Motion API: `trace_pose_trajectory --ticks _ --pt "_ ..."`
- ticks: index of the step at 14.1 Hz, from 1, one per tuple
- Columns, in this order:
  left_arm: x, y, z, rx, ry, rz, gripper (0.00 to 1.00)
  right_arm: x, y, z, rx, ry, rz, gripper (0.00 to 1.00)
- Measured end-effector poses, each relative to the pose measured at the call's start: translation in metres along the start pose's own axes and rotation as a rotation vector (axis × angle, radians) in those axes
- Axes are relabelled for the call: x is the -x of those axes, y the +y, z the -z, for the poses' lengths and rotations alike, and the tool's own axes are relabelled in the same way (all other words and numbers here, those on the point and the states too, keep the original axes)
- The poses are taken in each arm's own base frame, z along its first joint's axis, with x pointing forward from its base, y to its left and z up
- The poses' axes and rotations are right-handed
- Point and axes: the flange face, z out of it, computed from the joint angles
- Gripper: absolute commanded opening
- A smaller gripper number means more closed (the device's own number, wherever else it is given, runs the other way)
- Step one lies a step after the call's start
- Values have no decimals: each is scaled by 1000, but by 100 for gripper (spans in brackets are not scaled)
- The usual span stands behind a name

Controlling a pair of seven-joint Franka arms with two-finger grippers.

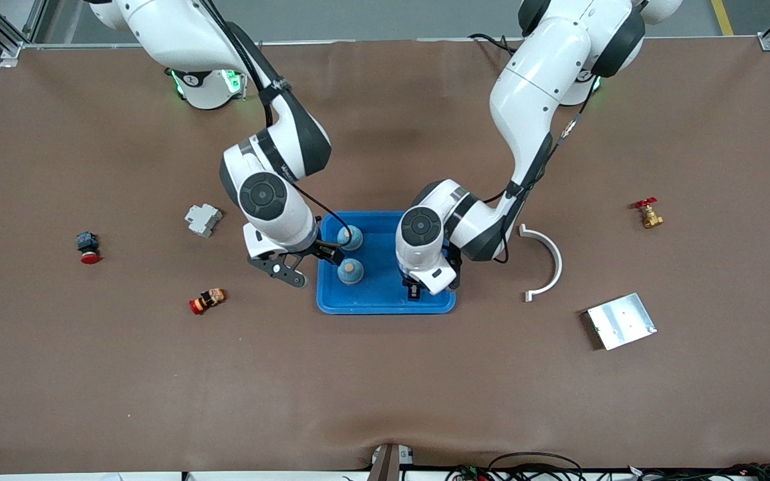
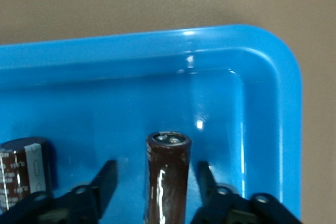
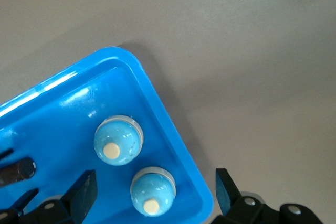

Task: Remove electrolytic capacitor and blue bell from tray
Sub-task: 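Grasp the tall capacitor with the left gripper while the right gripper descends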

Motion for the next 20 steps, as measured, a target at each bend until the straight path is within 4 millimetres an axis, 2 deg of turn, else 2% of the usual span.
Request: trace_pose_trajectory --ticks 1,7,10,13,15,20 --pt "0 2 2 6 1 1 0 1 -2 -7 4 -1 -4 100" --pt "1 5 9 27 7 -52 0 6 -14 -30 -5 9 -14 100" --pt "4 10 35 48 5 -190 0 11 -18 -40 -5 10 -10 100" --pt "1 17 83 68 -6 -313 0 13 -22 -46 -19 20 -29 100" --pt "-2 16 104 48 2 -416 0 14 -25 -51 -30 28 -41 100" --pt "-5 11 109 4 20 -626 0 19 -31 -73 -16 23 -71 100"
